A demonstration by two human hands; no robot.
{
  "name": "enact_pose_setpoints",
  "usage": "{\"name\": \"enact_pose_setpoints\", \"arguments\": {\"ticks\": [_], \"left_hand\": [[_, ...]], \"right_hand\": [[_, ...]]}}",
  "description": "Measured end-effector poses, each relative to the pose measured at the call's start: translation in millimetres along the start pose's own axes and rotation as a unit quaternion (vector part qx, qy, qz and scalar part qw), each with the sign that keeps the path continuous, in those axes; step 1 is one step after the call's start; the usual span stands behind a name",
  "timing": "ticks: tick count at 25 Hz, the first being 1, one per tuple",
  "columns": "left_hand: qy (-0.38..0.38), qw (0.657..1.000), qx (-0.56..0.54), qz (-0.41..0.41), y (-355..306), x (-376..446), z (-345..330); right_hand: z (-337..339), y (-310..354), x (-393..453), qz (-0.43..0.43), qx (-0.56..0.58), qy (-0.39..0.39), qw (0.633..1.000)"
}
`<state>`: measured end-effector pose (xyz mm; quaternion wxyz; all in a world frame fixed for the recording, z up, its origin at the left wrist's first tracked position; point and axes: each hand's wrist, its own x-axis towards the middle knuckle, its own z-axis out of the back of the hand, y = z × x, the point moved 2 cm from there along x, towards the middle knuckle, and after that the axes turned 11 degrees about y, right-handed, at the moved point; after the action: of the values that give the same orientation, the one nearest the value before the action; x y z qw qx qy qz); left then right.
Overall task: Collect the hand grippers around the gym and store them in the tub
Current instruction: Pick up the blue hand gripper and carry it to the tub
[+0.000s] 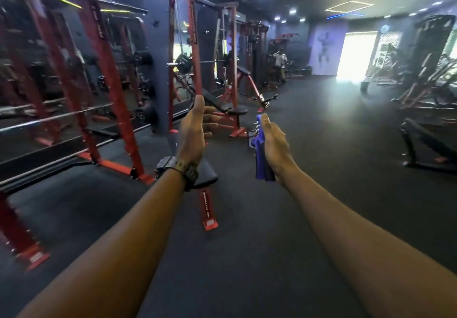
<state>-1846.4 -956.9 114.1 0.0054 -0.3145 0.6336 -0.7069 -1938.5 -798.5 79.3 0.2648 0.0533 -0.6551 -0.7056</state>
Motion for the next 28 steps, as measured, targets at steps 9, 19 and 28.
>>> {"name": "enact_pose_setpoints", "arguments": {"ticks": [9,19,28], "left_hand": [[-0.097,0.994,0.027,0.045,111,133,47],[-0.139,0.986,0.019,0.087,270,315,144],[-0.103,0.982,0.010,0.159,404,502,239]], "right_hand": [[-90,-93,191,-0.021,0.008,0.113,0.993],[-205,-204,412,-0.069,-0.027,0.174,0.982],[-303,-281,603,-0.125,-0.059,0.156,0.978]]}}
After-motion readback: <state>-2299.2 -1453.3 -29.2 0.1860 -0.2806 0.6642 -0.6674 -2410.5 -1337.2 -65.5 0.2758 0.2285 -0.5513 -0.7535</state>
